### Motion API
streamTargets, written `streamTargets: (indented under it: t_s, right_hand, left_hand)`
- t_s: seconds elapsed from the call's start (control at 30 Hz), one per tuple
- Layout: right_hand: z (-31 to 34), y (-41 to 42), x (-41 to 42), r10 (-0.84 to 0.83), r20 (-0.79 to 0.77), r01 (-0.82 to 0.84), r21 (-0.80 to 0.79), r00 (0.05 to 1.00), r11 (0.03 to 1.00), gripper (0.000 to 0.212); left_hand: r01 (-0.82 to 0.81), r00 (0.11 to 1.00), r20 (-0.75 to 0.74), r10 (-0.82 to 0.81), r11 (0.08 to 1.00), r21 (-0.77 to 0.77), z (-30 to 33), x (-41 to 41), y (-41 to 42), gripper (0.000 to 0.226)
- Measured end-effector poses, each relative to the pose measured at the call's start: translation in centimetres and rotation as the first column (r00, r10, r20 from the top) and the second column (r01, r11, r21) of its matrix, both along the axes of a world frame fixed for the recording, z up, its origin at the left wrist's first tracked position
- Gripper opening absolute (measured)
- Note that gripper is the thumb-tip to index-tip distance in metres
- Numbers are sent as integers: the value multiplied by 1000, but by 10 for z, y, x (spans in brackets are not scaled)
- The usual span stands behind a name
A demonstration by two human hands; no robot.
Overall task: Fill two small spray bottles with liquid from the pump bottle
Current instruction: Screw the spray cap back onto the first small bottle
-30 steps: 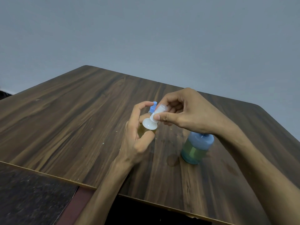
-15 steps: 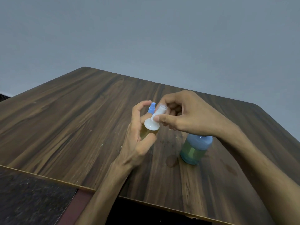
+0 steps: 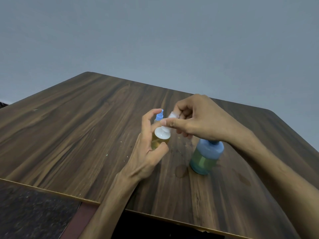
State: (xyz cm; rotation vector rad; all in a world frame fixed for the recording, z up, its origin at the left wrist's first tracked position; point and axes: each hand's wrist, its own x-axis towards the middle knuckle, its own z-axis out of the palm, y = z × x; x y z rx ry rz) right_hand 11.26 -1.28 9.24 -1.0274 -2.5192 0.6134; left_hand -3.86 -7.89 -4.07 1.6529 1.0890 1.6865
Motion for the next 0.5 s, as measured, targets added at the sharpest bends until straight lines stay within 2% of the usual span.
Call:
streamTargets:
  t_s: [0.07,0.1,0.17,0.27,0.33,0.5]
  right_hand:
    - [-4,0,0,-35,17,33,108,999,994,52]
    - [-4,1,1,-41,31,36,145,999,989,51]
    - [2,0,5,7,40,-12,126,999,992,34]
    - [11,1,9,163,89,-169,69,983,983,16]
    - [11,2,8,171,124,-182,90,978,979,3]
    - [4,5,1,57,169,-94,221,984,971,48]
  left_hand:
    - [0,1000,4,0,1000,6,1,1,0,75]
    - [-2,1000,11,2,1000,-1,0,1,1,75]
    - [-10,1000,8,10,1000,-15,0,0,2,76]
    - [-5,1000,-6,5,1000,-28,-1,0,3,76]
    - [-10,1000,-25,9,1000,-24,-3,-1,4,77]
    - [-14,1000,-11,14,1000,-18,-3,-1,3,76]
